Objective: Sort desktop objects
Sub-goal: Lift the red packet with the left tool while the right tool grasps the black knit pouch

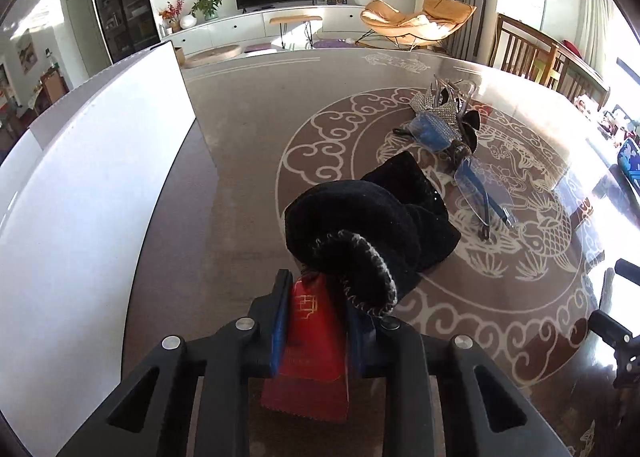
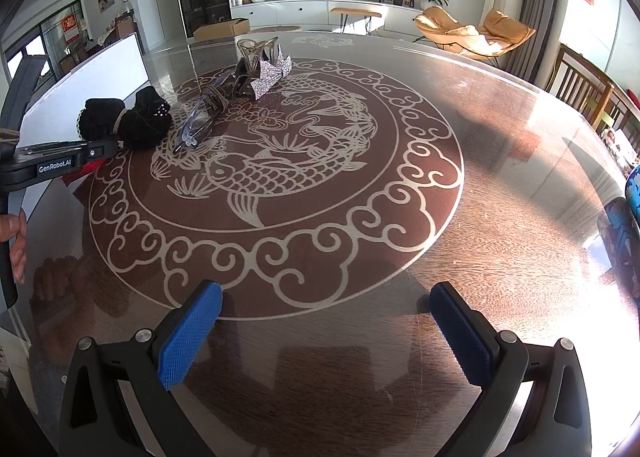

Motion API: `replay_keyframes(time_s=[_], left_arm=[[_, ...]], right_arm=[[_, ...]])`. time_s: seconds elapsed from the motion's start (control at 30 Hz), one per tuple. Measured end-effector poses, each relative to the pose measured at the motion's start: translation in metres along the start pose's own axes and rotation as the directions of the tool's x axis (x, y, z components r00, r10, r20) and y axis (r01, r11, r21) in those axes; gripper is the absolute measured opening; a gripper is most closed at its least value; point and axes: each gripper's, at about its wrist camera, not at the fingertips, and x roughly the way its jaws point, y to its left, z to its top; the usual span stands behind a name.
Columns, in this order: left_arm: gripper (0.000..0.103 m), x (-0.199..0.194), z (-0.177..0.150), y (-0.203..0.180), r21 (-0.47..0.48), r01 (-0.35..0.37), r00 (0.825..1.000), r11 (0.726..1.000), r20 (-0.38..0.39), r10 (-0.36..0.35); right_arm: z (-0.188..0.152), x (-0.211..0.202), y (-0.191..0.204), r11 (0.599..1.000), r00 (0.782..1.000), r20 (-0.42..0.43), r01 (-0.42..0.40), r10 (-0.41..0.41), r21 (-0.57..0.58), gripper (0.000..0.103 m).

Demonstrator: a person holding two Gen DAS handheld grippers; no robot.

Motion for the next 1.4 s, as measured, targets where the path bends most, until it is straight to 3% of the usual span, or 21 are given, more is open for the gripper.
replay_keyframes(time_s=[0.1, 0.13, 0.17, 0.23, 0.43, 0.63, 0.7, 0.77, 0.93, 1.0, 1.07, 1.17, 1.27, 1.37, 1.4], left_arm=[[0.035, -0.017, -0.022, 0.004, 0.023, -0.019, 1.0, 1.0, 0.016, 0.019], [0.047, -0.021, -0.029, 0.005, 0.035, -0.015, 1.0, 0.999, 0.026, 0.014], [0.066, -0.024, -0.034, 0.006, 0.046, -0.014, 0.999, 0.999, 0.035, 0.012], [0.079, -0.024, -0.037, 0.012, 0.024, -0.001, 0.999, 1.0, 0.035, 0.0], [0.079, -0.018, -0.032, 0.035, -0.097, 0.075, 0.997, 0.992, 0.028, -0.073], [0.078, -0.016, -0.031, 0.041, -0.129, 0.113, 0.993, 0.985, 0.046, -0.107], [0.063, -0.018, -0.034, 0.041, -0.14, 0.093, 0.995, 0.986, 0.058, -0.086], [0.03, -0.018, -0.034, 0.043, -0.141, 0.091, 0.995, 0.986, 0.064, -0.083], [0.028, -0.015, -0.032, 0.036, -0.119, 0.055, 0.997, 0.991, 0.056, -0.049], [0.028, -0.014, -0.031, 0.031, -0.102, 0.032, 0.998, 0.994, 0.05, -0.027], [0.028, -0.014, -0.032, 0.028, -0.081, 0.005, 0.999, 0.997, 0.045, -0.002], [0.028, -0.015, -0.031, 0.028, -0.079, 0.002, 0.999, 0.997, 0.044, 0.001], [0.028, -0.017, -0.032, 0.029, -0.08, 0.003, 0.999, 0.997, 0.045, 0.001], [0.028, -0.017, -0.032, 0.029, -0.08, 0.004, 0.999, 0.997, 0.045, 0.0], [0.028, -0.017, -0.032, 0.029, -0.08, 0.003, 0.999, 0.997, 0.045, 0.0]], right_arm=[[0.0, 0.0, 0.0, 1.0, 1.0, 0.0, 0.0, 0.0, 0.0, 0.103], [0.0, 0.0, 0.0, 1.0, 1.0, 0.0, 0.0, 0.0, 0.0, 0.103], [0.0, 0.0, 0.0, 1.0, 1.0, 0.0, 0.0, 0.0, 0.0, 0.103], [0.0, 0.0, 0.0, 1.0, 1.0, 0.0, -0.001, 0.001, -0.001, 0.103], [0.0, 0.0, 0.0, 1.0, 1.0, 0.0, -0.001, 0.001, -0.002, 0.103], [0.0, 0.0, 0.0, 1.0, 1.0, -0.001, -0.001, 0.001, -0.002, 0.103], [0.0, 0.0, 0.0, 1.0, 1.0, -0.001, -0.001, 0.001, -0.002, 0.103], [0.0, 0.0, 0.0, 1.0, 1.0, -0.001, -0.001, 0.001, -0.002, 0.103], [0.0, 0.0, 0.0, 1.0, 1.0, -0.001, -0.001, 0.001, -0.002, 0.103], [0.003, -0.001, 0.0, 0.998, 0.999, 0.009, -0.053, 0.052, 0.023, 0.103], [0.013, -0.003, 0.005, 0.971, 0.976, 0.034, -0.218, 0.216, 0.095, 0.103], [0.037, 0.009, 0.03, 0.886, 0.907, 0.044, -0.42, 0.42, 0.196, 0.103], [0.07, 0.024, 0.078, 0.844, 0.856, 0.014, -0.512, 0.517, 0.159, 0.103], [0.094, 0.037, 0.116, 0.844, 0.848, -0.003, -0.528, 0.53, 0.094, 0.103], [0.099, 0.044, 0.124, 0.845, 0.847, -0.015, -0.528, 0.531, 0.081, 0.094]])
